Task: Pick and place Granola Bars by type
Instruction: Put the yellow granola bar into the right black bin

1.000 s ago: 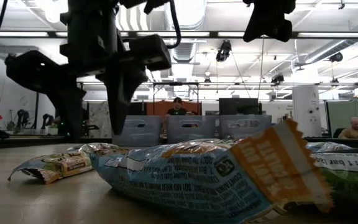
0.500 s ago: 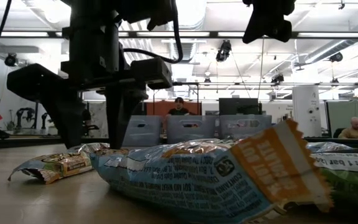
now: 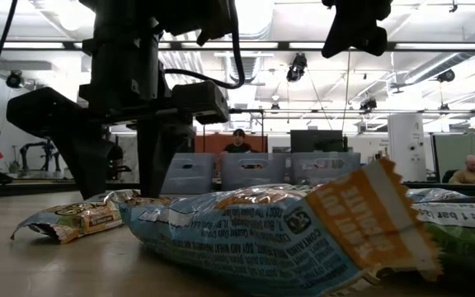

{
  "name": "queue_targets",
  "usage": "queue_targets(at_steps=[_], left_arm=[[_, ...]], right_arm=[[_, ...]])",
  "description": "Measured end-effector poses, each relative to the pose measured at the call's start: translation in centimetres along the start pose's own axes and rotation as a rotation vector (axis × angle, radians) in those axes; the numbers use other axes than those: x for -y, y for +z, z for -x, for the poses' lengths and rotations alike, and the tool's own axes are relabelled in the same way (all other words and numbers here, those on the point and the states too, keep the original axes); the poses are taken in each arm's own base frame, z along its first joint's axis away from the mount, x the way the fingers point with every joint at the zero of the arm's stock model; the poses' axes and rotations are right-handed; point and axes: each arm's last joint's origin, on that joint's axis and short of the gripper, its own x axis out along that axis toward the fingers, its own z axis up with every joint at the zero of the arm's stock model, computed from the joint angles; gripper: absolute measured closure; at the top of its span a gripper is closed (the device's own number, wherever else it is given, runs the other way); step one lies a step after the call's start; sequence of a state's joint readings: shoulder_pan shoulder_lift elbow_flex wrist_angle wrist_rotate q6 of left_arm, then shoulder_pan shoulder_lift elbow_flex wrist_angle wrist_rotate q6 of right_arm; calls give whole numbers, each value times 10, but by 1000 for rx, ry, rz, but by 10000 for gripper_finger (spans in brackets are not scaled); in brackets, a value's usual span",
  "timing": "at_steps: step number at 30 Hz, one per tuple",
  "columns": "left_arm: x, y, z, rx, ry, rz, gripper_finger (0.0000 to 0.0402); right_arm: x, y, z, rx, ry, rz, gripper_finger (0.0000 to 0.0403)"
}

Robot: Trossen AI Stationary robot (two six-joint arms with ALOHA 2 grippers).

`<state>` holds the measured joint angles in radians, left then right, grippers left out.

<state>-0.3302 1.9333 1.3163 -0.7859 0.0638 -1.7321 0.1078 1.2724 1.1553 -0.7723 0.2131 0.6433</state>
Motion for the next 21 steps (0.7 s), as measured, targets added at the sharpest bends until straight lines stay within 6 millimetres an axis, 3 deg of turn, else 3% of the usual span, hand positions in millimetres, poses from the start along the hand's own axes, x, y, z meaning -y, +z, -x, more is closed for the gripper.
queue_targets(at_steps=[21], left_arm=[[0, 0, -1, -3, 3, -8, 289]], right_arm=[[0, 0, 0, 5, -7, 8, 394]])
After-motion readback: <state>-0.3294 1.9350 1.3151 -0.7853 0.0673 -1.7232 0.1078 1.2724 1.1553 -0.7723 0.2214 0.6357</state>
